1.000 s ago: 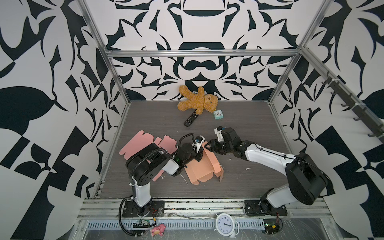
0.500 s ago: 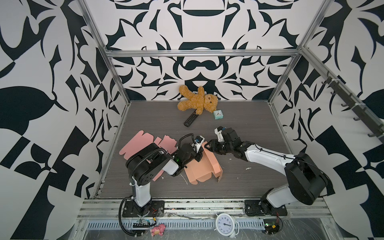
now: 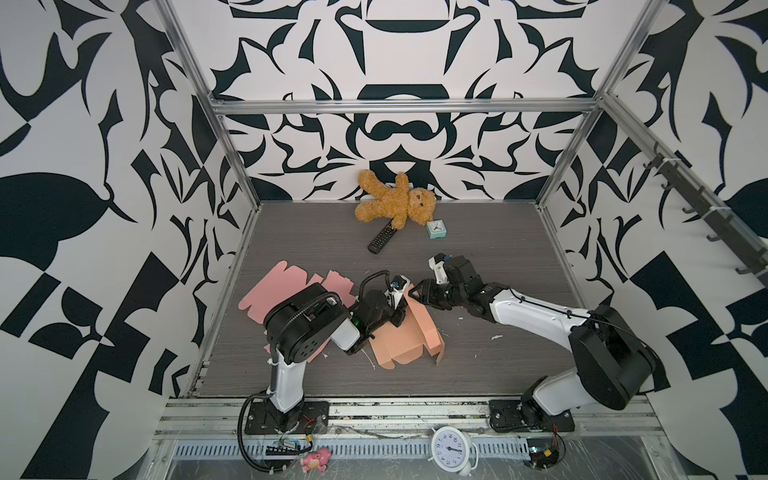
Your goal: Fold the paper box
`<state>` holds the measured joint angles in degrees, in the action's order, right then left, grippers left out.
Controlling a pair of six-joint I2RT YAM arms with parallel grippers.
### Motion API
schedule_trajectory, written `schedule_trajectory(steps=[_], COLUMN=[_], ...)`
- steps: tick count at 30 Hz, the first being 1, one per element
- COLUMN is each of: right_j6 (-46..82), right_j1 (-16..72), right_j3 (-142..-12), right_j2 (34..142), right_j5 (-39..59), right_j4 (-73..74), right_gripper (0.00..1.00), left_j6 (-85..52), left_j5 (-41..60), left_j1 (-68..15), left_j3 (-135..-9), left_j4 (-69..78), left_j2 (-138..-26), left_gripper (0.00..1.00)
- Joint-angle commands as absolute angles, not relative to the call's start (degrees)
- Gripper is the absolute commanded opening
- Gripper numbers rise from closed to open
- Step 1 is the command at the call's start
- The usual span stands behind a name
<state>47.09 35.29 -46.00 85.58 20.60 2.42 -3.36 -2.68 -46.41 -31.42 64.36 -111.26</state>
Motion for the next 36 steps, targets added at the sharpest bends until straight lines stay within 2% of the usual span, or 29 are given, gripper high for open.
schedule_trajectory(steps=[1,10,14,20,36], right_j6=[47.5,47.8,47.9,47.9,47.3], right_j1=[35.3,35.2,35.0,34.6,33.3], right_j3=[-45.2,-44.2,-44.0,-43.8,-44.1], right_j2=[86.0,86.7,86.6,86.4,86.1], right_j5=[21.4,21.4,21.4,21.3,22.2], right_j4=[2.5,2.9,3.1,3.0,2.0], right_gripper=[0.45,0.45,0.45,0.45,0.44], left_j6=[-3.5,-3.3,-3.4,-4.1,-3.1], left_j5=[-2.7,-2.3,-1.8,-1.3,-0.3], left_j1=[-47.0,-47.0,-47.0,-47.0,-47.0], left_j3=[-32.2,-32.7,-32.0,-29.5,-30.8], left_j4=[67.2,66.7,66.8,68.9,65.5], left_j2=[-112.5,-111.9,-111.6,-109.6,-106.7], left_gripper=[0.29,0.17,0.19,0.30,0.21])
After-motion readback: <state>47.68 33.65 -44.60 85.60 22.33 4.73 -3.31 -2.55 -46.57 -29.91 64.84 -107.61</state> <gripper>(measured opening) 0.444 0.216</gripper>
